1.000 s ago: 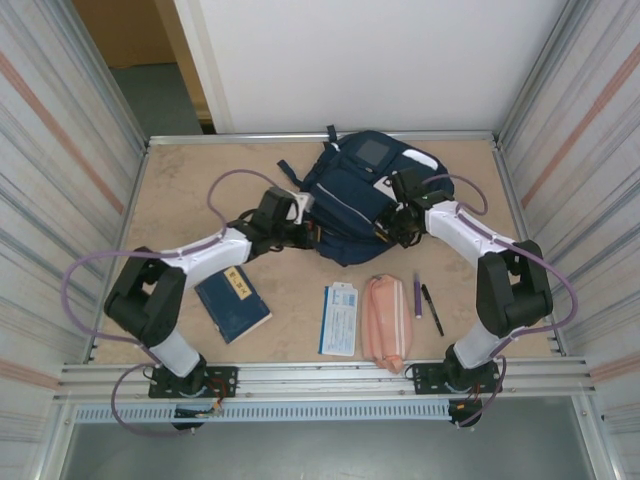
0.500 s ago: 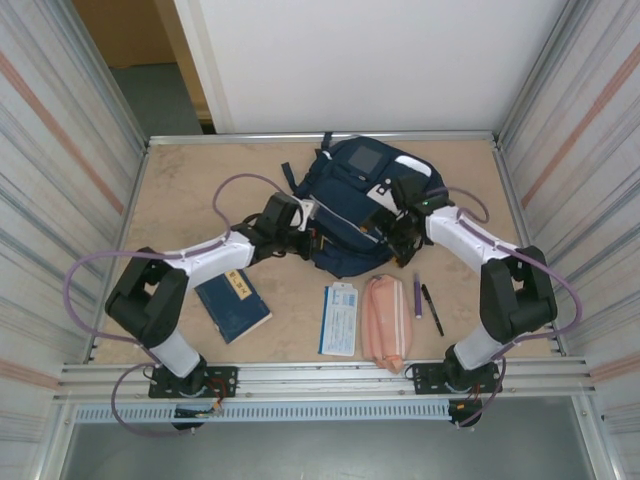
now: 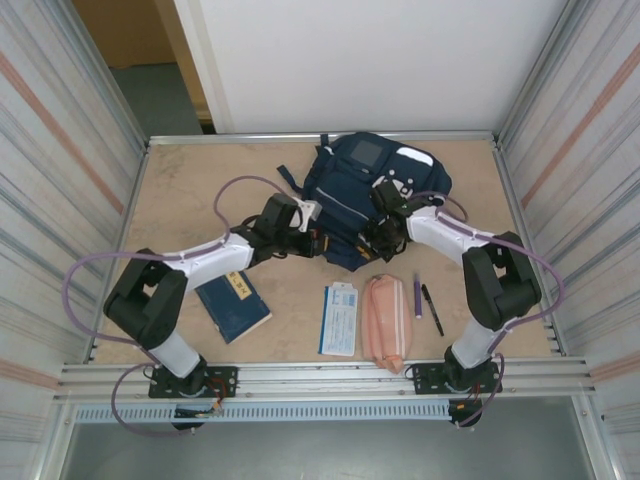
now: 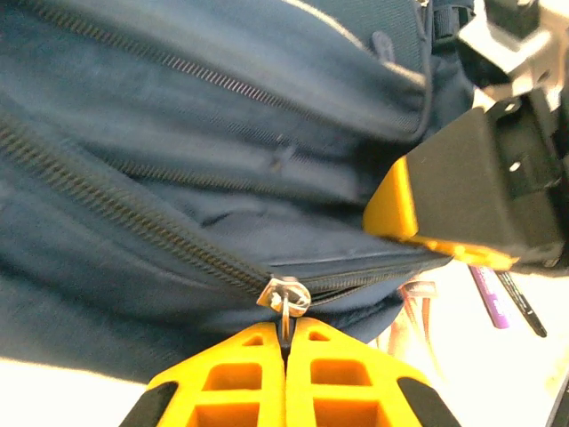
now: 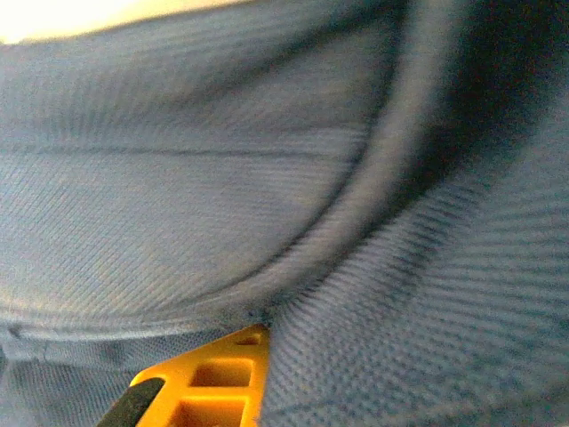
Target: Pack the student bag
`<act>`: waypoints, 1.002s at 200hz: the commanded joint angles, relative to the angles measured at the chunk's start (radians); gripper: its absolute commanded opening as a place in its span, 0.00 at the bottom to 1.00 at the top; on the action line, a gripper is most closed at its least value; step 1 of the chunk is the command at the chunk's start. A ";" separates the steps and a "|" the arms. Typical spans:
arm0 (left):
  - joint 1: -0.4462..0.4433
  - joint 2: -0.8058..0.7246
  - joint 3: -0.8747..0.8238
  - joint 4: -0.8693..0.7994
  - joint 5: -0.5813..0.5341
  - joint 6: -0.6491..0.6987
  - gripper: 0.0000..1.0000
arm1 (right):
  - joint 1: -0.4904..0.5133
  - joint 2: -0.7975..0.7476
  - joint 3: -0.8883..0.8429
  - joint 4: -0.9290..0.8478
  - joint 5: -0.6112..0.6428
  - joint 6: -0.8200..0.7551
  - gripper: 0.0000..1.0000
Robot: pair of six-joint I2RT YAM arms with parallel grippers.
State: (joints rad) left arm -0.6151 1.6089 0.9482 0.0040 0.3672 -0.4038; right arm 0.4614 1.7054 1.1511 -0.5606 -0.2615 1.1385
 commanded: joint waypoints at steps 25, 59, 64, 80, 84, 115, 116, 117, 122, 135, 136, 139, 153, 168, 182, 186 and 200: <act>0.136 -0.151 -0.165 0.053 0.016 0.045 0.00 | -0.046 0.020 0.140 -0.035 0.112 -0.479 0.00; 0.127 -0.158 -0.183 0.046 0.043 0.074 0.00 | -0.090 0.049 0.160 0.011 0.015 -0.613 0.00; 0.122 -0.151 -0.183 0.044 0.041 0.077 0.00 | -0.100 0.049 0.161 0.023 0.006 -0.629 0.00; 0.105 -0.127 -0.178 0.044 0.036 0.082 0.00 | -0.139 0.049 0.170 0.036 0.025 -0.663 0.00; 0.100 -0.122 -0.174 0.045 0.036 0.082 0.00 | -0.149 0.052 0.175 0.035 0.031 -0.668 0.00; 0.040 -0.056 -0.144 0.077 0.026 0.064 0.00 | -0.238 0.075 0.189 0.016 -0.070 -0.613 0.40; 0.039 -0.054 -0.141 0.078 0.027 0.063 0.00 | -0.239 0.074 0.187 0.017 -0.078 -0.610 0.41; 0.036 -0.052 -0.139 0.080 0.027 0.063 0.00 | -0.240 0.073 0.185 0.018 -0.084 -0.607 0.43; 0.024 -0.040 -0.130 0.083 0.032 0.063 0.00 | -0.241 0.066 0.175 0.024 -0.105 -0.588 0.46; -0.002 -0.010 -0.097 0.076 0.036 0.060 0.00 | -0.235 0.046 0.165 0.003 -0.121 -0.523 0.55; -0.003 -0.008 -0.095 0.076 0.036 0.060 0.00 | -0.235 0.043 0.164 0.001 -0.122 -0.520 0.56; -0.009 -0.002 -0.089 0.077 0.035 0.057 0.00 | -0.233 0.039 0.163 -0.006 -0.126 -0.508 0.56; -0.031 0.020 -0.066 0.086 0.043 0.049 0.00 | -0.226 0.016 0.153 -0.058 -0.122 -0.433 0.59; -0.046 0.033 -0.045 0.085 0.059 0.047 0.00 | -0.211 -0.018 0.124 -0.091 -0.110 -0.361 0.61; -0.048 0.035 -0.037 0.071 0.071 0.054 0.00 | -0.176 -0.055 0.103 -0.135 -0.014 -0.291 0.63; -0.049 0.031 -0.037 0.068 0.071 0.057 0.00 | -0.165 -0.068 0.096 -0.132 -0.006 -0.286 0.64; -0.040 0.017 -0.043 0.051 0.066 0.072 0.00 | -0.135 -0.096 0.081 -0.124 0.020 -0.265 0.66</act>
State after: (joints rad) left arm -0.6655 1.6398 0.8848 0.0799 0.4168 -0.3550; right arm 0.2790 1.6871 1.2591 -0.6235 -0.3080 0.7567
